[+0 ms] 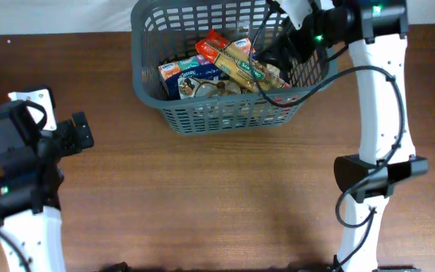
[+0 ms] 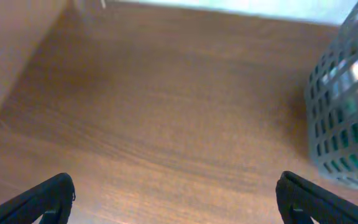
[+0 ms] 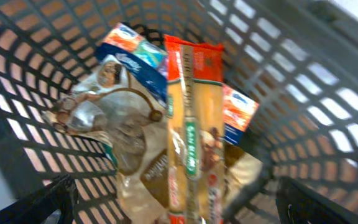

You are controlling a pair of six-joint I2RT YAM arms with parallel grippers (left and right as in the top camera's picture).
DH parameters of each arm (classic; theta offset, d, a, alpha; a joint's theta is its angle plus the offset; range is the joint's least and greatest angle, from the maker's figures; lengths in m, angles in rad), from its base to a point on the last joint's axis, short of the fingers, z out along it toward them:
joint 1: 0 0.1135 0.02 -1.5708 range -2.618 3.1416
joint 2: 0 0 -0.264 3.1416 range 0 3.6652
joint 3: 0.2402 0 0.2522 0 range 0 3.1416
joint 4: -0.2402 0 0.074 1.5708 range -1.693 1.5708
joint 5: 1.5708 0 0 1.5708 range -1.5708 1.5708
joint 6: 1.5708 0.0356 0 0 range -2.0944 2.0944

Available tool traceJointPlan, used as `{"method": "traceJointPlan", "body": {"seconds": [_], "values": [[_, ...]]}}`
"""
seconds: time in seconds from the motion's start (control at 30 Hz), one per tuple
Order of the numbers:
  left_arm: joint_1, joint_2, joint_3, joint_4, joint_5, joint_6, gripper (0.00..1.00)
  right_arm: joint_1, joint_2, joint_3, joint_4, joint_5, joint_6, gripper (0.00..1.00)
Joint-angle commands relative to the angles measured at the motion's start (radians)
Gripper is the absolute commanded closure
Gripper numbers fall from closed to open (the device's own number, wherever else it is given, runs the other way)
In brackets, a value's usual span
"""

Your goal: Pack container

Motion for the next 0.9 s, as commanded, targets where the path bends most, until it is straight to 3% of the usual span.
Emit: {"method": "traceJointPlan", "body": {"seconds": [0.0, 0.3, 0.6, 0.87], "values": [[0.007, -0.101, 0.089, 0.004, -0.005, 0.016, 0.01, -0.023, -0.152, 0.040, -0.005, 0.135, 0.007, 0.01], [0.007, -0.192, 0.255, 0.012, -0.012, 0.016, 0.01, -0.021, -0.396, 0.040, -0.025, 0.419, 0.089, 0.01], [0.007, -0.199, 0.353, 0.034, -0.011, -0.042, 0.01, -0.021, -0.607, 0.034, -0.185, 0.710, 0.530, 0.01], [0.006, -0.346, 0.353, 0.019, 0.000, -0.053, 0.01, -0.021, -0.830, 0.033, -0.185, 0.723, 0.562, 0.01]]}}
